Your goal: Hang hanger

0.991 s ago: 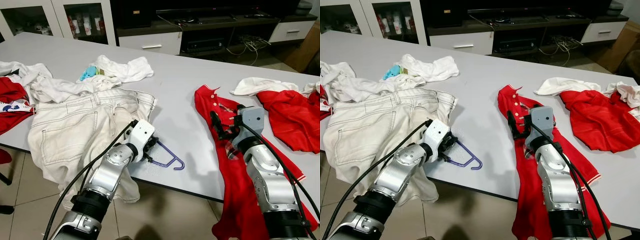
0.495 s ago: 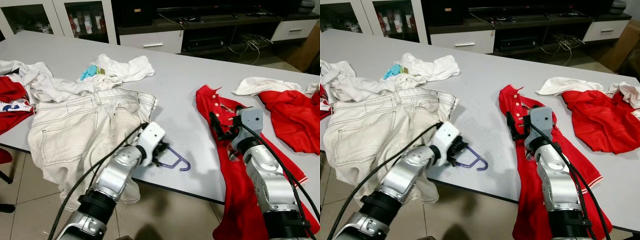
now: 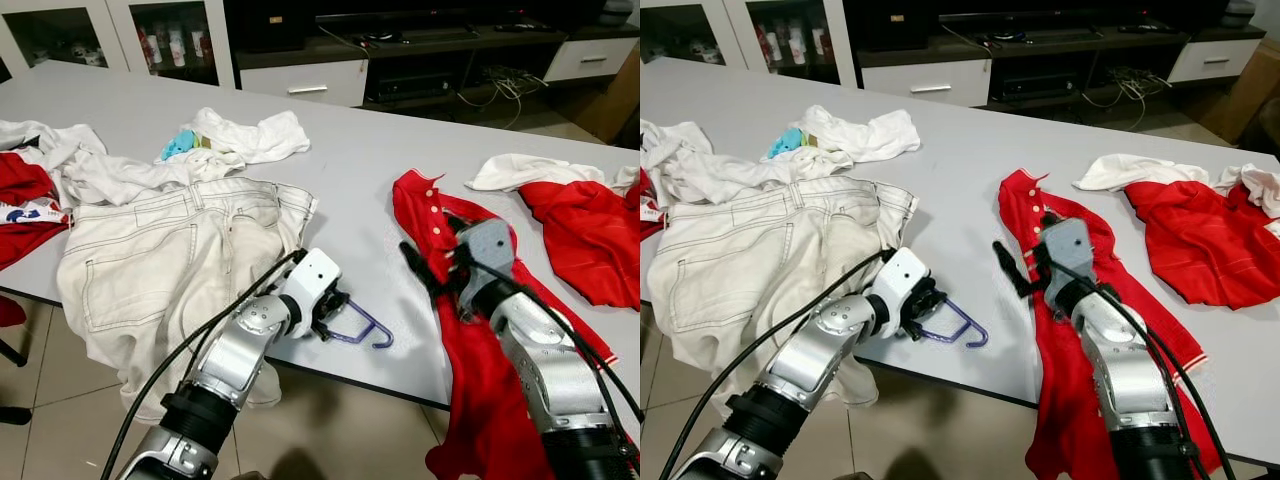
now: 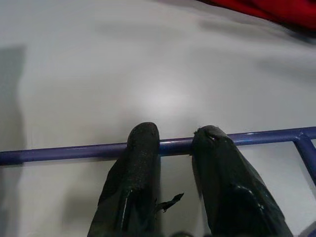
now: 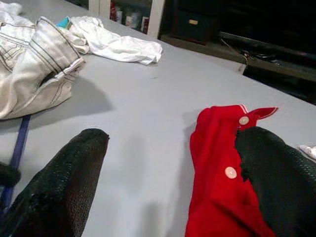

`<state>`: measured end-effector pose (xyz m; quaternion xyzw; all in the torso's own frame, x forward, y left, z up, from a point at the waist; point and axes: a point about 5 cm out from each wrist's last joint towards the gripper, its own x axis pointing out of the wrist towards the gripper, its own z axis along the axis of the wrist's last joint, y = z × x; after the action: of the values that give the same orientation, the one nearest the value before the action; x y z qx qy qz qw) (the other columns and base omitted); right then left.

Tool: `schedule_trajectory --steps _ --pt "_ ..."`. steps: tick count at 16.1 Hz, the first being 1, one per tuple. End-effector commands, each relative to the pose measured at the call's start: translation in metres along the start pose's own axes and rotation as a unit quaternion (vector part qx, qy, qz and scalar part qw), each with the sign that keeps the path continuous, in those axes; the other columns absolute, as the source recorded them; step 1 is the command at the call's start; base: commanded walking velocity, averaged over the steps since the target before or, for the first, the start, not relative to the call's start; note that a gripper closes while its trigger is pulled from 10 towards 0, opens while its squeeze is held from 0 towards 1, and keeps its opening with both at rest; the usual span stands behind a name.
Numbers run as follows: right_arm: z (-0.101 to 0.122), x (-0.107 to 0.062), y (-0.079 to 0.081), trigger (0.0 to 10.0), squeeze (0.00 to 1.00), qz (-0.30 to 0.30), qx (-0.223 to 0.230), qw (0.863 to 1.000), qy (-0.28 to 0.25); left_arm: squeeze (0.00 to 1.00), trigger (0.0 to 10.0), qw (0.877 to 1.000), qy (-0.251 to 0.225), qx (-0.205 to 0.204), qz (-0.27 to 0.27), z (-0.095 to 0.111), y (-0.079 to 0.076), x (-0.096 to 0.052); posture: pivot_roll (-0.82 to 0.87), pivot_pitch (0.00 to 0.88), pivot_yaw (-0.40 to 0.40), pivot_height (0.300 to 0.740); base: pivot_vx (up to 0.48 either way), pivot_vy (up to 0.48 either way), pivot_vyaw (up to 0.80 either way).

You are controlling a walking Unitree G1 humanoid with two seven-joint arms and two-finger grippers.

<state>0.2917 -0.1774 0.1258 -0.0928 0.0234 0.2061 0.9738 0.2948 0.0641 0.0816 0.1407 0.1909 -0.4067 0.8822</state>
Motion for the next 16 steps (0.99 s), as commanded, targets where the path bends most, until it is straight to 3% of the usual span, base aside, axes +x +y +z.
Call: schedule_trajectory --steps 1,5,14,16 --pt "0.006 -0.002 -0.011 10.0 0.00 -0.018 -0.001 1.000 -0.007 0.00 10.0 0.997 0.030 -0.002 -0.067 -0.014 -0.020 0.000 -0.08 0.000 -0.005 0.740 0.000 0.000 0.00" --pt "0.008 -0.006 -0.017 10.0 0.00 -0.018 -0.004 1.000 -0.006 0.00 10.0 0.995 0.052 0.004 -0.085 -0.027 -0.022 -0.011 -0.07 0.000 -0.014 0.740 0.000 0.000 0.00" --pt "0.012 -0.012 -0.027 10.0 0.00 -0.011 -0.020 1.000 0.000 0.00 10.0 0.987 0.046 0.032 -0.148 -0.024 -0.024 -0.026 -0.06 0.000 -0.020 0.740 0.000 0.000 0.00" --pt "0.010 -0.017 -0.026 10.0 0.00 0.000 -0.025 1.000 0.004 0.00 10.0 0.988 0.052 0.038 -0.142 -0.025 -0.021 -0.027 -0.06 0.000 -0.020 0.740 0.000 0.000 0.00"
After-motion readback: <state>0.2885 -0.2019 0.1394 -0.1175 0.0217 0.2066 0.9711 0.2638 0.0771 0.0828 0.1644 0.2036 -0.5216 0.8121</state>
